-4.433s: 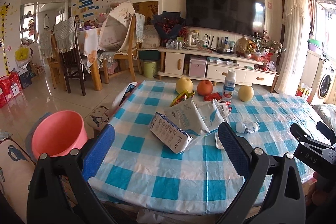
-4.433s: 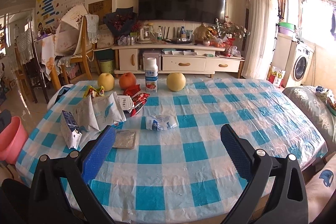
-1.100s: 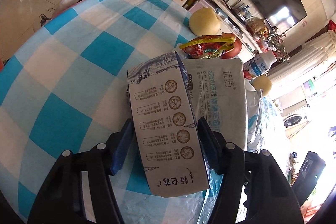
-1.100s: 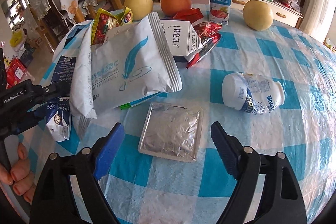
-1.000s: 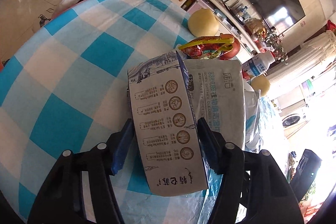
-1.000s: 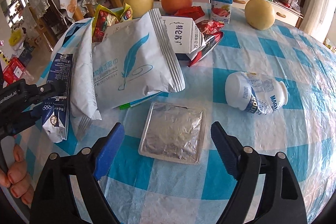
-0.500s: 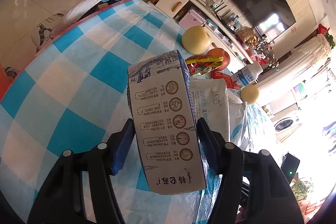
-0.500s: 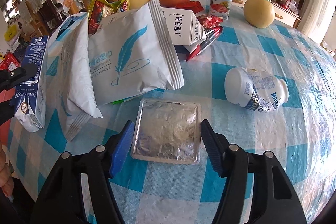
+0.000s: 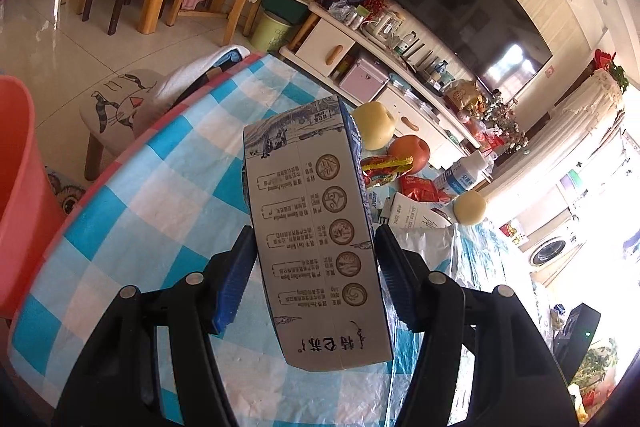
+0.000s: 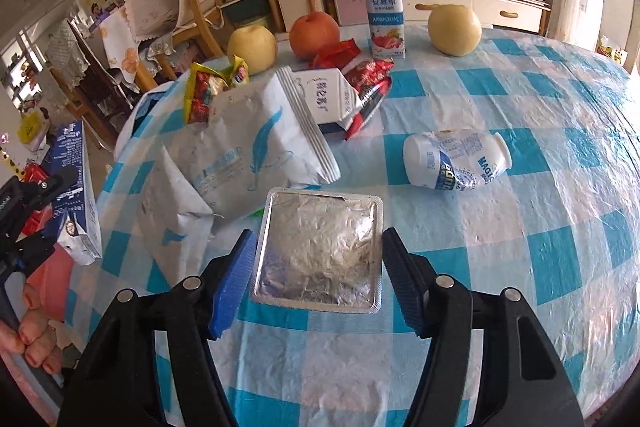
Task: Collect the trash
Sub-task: 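Carry carton and foil tray over the pink bucket and open both tools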
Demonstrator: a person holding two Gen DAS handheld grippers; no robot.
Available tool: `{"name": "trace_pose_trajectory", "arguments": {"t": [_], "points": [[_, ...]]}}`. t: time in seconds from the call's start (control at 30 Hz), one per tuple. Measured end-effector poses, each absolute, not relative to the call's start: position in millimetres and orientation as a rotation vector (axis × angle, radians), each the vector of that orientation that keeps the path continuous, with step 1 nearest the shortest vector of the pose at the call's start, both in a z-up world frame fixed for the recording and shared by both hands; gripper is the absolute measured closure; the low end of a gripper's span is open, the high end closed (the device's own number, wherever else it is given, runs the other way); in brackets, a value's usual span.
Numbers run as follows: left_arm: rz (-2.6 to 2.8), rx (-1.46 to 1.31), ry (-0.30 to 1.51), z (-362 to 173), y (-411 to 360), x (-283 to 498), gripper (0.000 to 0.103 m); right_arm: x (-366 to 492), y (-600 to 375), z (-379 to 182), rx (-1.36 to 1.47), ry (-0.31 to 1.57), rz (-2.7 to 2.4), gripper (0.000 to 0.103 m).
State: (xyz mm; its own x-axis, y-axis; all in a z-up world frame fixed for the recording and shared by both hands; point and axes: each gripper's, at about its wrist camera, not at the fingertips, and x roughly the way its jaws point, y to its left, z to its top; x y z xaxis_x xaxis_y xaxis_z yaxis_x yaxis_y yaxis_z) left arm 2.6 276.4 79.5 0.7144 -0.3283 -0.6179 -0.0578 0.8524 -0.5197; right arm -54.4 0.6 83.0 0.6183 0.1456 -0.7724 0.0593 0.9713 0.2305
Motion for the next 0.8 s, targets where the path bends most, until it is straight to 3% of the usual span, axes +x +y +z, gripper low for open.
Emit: {"name": "trace_pose_trajectory", "arguments": {"t": [0.5,0.8], "points": [[0.214,-0.593,0.559,110,377,-39,0.041,-40,165,143,0.195,0.807,0.461,0.038],[0.585,-0.765,0.613,84,489,-59,0.041,-9,311,153,0.148,0.844,0.754,0.038]]}}
